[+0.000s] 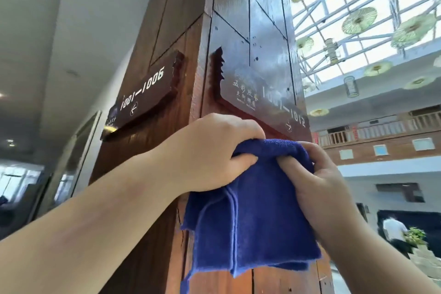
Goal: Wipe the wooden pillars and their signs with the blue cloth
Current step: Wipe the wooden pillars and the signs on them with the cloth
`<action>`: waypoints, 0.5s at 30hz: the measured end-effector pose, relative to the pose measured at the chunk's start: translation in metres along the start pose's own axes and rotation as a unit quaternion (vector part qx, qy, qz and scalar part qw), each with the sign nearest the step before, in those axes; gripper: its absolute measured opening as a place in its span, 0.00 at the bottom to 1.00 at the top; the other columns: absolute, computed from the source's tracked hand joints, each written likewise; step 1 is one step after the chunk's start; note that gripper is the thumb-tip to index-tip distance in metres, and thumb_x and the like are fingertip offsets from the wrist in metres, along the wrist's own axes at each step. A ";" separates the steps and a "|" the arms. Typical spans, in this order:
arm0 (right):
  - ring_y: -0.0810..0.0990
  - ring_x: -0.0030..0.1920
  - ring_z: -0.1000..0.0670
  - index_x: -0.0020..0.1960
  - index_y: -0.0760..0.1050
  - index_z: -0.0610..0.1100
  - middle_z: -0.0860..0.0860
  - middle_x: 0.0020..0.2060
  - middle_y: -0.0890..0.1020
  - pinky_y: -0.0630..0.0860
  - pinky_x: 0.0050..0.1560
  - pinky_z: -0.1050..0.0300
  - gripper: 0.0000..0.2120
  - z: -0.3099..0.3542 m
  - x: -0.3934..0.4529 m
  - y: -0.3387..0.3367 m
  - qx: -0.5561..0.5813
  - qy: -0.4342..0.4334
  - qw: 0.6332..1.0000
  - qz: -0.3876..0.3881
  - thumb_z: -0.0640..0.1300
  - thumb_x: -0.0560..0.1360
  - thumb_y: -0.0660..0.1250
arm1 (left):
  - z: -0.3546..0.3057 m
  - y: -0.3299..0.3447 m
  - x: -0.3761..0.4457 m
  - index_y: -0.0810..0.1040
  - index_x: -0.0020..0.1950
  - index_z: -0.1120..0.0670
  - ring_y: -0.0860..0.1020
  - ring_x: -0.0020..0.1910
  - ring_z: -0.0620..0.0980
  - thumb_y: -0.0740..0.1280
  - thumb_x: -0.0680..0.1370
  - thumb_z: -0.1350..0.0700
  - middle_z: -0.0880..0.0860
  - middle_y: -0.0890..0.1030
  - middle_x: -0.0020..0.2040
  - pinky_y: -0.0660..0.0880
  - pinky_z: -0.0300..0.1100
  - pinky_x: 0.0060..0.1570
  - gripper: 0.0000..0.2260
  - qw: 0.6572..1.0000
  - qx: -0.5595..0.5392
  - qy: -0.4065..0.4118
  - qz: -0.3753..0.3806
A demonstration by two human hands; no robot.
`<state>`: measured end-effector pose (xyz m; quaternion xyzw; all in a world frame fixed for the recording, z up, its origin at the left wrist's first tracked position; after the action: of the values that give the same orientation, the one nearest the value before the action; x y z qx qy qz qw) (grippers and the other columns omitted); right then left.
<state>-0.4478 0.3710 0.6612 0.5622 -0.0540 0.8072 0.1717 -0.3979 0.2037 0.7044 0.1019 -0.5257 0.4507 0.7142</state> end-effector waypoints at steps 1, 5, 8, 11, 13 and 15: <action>0.83 0.42 0.55 0.49 0.79 0.56 0.55 0.41 0.84 0.77 0.41 0.53 0.10 0.000 0.000 0.000 -0.002 0.002 1.000 0.010 0.54 0.68 0.68 | -0.002 0.000 0.001 0.74 0.53 0.41 0.73 0.42 0.40 0.66 0.72 0.50 0.41 0.78 0.43 0.69 0.35 0.43 0.10 1.000 0.004 -0.009 0.010; 0.82 0.41 0.56 0.48 0.78 0.57 0.57 0.40 0.84 0.77 0.41 0.53 0.09 -0.002 0.001 -0.003 0.004 0.001 1.000 0.030 0.54 0.69 0.67 | -0.006 0.000 0.003 0.72 0.52 0.40 0.72 0.41 0.38 0.66 0.72 0.49 0.40 0.75 0.40 0.68 0.30 0.42 0.10 0.998 0.025 -0.039 0.043; 0.81 0.41 0.59 0.48 0.78 0.58 0.59 0.40 0.83 0.76 0.41 0.54 0.07 -0.004 0.005 0.001 -0.006 -0.014 0.999 0.038 0.52 0.70 0.66 | -0.003 0.003 0.005 0.72 0.52 0.40 0.72 0.42 0.38 0.66 0.72 0.49 0.41 0.75 0.40 0.68 0.32 0.43 0.10 0.997 0.036 -0.044 0.058; 0.81 0.40 0.60 0.49 0.77 0.58 0.60 0.40 0.83 0.74 0.40 0.58 0.07 -0.005 0.015 0.006 -0.003 -0.048 0.998 0.032 0.50 0.72 0.66 | 0.006 0.004 0.009 0.72 0.53 0.40 0.74 0.44 0.39 0.66 0.73 0.48 0.41 0.77 0.42 0.70 0.34 0.44 0.09 0.996 0.045 -0.045 0.056; 0.80 0.40 0.61 0.49 0.74 0.60 0.61 0.40 0.81 0.73 0.39 0.58 0.07 -0.008 0.022 0.013 0.003 -0.063 0.998 0.022 0.50 0.72 0.65 | 0.016 0.006 0.011 0.73 0.53 0.40 0.75 0.45 0.39 0.65 0.74 0.47 0.40 0.78 0.43 0.70 0.34 0.44 0.09 0.996 0.052 -0.045 0.050; 0.78 0.39 0.61 0.49 0.71 0.62 0.62 0.40 0.79 0.71 0.38 0.58 0.10 -0.014 0.031 0.014 0.016 -0.074 0.997 -0.003 0.48 0.73 0.64 | 0.027 0.012 0.013 0.73 0.53 0.40 0.75 0.45 0.38 0.64 0.74 0.45 0.39 0.78 0.44 0.71 0.34 0.43 0.08 0.996 0.055 -0.048 0.056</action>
<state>-0.4746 0.3687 0.6864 0.6232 -0.0521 0.7636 0.1608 -0.4236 0.2009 0.7232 0.1332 -0.5383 0.5126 0.6555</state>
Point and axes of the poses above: each hand's wrist, its own x-axis towards the middle knuckle, its own y-axis out of the palm, z = x × y, the point moved 9 cm from there along x, towards the middle knuckle
